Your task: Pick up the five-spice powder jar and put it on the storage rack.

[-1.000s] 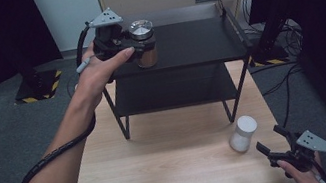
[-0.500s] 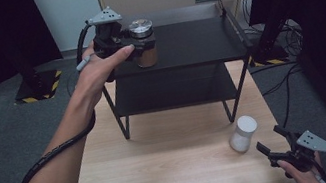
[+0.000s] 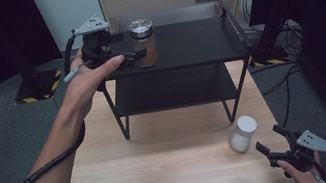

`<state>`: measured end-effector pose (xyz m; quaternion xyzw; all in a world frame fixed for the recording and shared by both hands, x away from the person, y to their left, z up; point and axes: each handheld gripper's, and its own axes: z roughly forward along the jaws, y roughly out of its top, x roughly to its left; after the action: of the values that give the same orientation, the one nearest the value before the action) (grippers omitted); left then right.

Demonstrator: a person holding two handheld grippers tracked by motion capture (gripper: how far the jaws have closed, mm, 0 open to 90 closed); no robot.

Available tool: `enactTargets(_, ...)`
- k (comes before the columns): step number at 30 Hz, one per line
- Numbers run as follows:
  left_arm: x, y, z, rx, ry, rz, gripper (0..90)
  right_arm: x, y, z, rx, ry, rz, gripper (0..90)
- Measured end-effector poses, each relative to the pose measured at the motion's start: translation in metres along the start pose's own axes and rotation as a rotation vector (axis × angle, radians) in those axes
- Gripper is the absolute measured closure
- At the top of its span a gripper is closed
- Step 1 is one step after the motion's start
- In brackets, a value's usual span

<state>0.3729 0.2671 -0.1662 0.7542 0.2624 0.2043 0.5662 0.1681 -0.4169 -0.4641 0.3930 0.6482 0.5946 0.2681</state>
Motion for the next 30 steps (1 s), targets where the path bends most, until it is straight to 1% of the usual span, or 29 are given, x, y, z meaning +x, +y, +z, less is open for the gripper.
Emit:
enactTargets(2,-0.006,-0.004,-0.008,-0.011,0.004,0.014,3.8,0.000,0.000,0.000,-0.002,-0.001,-0.001,3.1)
enactTargets(5,-0.012,-0.012,-0.019,-0.038,-0.003,0.012,3.6,0.000,0.000,0.000,-0.003,-0.002,-0.002,3.0)
enactTargets(8,-0.021,-0.019,-0.027,-0.049,-0.007,0.024,3.6,0.000,0.000,0.000,-0.002,-0.002,0.000,3.0)
enactTargets(9,-0.026,-0.023,-0.031,-0.053,-0.005,0.030,3.6,0.000,0.000,0.000,-0.002,-0.002,0.001,3.0)
enactTargets(13,-0.037,-0.037,-0.039,-0.062,-0.018,0.037,3.6,0.000,0.000,0.000,-0.005,-0.002,-0.002,2.9)
enactTargets(17,-0.046,-0.050,-0.044,-0.059,-0.019,0.049,3.6,0.001,0.000,0.001,-0.004,0.004,-0.001,2.9)
enactTargets(19,-0.050,-0.058,-0.045,-0.056,-0.016,0.047,3.6,0.002,0.001,0.002,-0.003,0.008,-0.001,2.8)
enactTargets(25,-0.053,-0.077,-0.045,-0.033,-0.020,0.030,3.6,0.003,0.002,0.004,-0.004,0.016,-0.008,2.8)
enactTargets(27,-0.054,-0.081,-0.045,-0.028,-0.018,0.030,3.6,0.004,0.002,0.004,-0.005,0.017,-0.008,2.8)
enactTargets(30,-0.053,-0.086,-0.044,-0.022,-0.026,0.026,3.6,0.005,0.003,0.003,-0.005,0.015,-0.010,2.8)
